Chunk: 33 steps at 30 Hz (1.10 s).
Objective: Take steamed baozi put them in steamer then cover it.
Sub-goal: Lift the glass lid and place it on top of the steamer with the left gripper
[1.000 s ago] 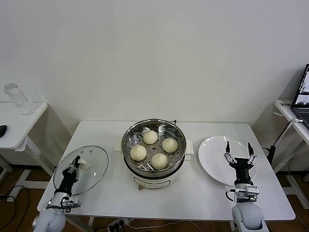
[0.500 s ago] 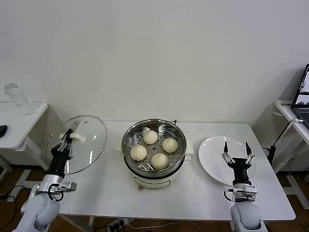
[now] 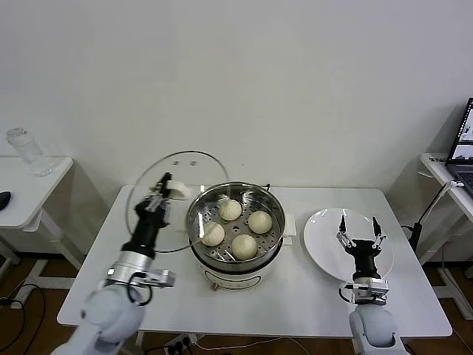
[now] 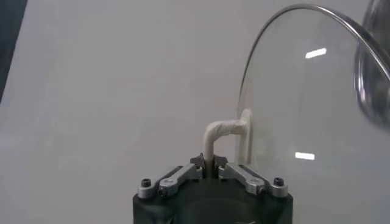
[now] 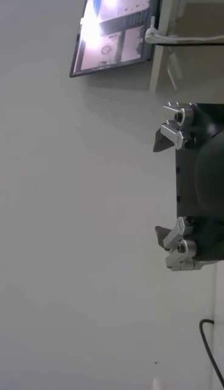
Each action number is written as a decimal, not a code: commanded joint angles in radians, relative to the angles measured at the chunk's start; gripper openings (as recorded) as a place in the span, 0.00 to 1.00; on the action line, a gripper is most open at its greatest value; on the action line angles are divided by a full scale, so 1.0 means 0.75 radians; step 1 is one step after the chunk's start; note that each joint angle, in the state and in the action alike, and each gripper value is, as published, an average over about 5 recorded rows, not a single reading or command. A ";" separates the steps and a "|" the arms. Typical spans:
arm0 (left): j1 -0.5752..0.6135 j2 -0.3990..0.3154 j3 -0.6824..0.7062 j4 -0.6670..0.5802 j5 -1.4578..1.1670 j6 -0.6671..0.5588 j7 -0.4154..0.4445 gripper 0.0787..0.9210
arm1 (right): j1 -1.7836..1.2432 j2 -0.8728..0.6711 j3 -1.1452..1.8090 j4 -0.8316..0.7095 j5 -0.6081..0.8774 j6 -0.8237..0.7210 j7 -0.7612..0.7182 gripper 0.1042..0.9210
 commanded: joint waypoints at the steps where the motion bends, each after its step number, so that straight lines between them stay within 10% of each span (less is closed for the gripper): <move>1: -0.256 -0.142 0.500 -0.039 0.176 0.419 0.337 0.14 | 0.023 0.024 0.002 -0.035 -0.030 -0.010 0.003 0.88; 8: -0.355 -0.263 0.582 0.112 0.305 0.542 0.495 0.14 | 0.027 0.037 0.016 -0.051 -0.051 -0.006 0.003 0.88; 33: -0.347 -0.498 0.534 0.347 0.723 0.560 0.495 0.14 | 0.041 0.049 0.044 -0.103 -0.081 0.007 -0.025 0.88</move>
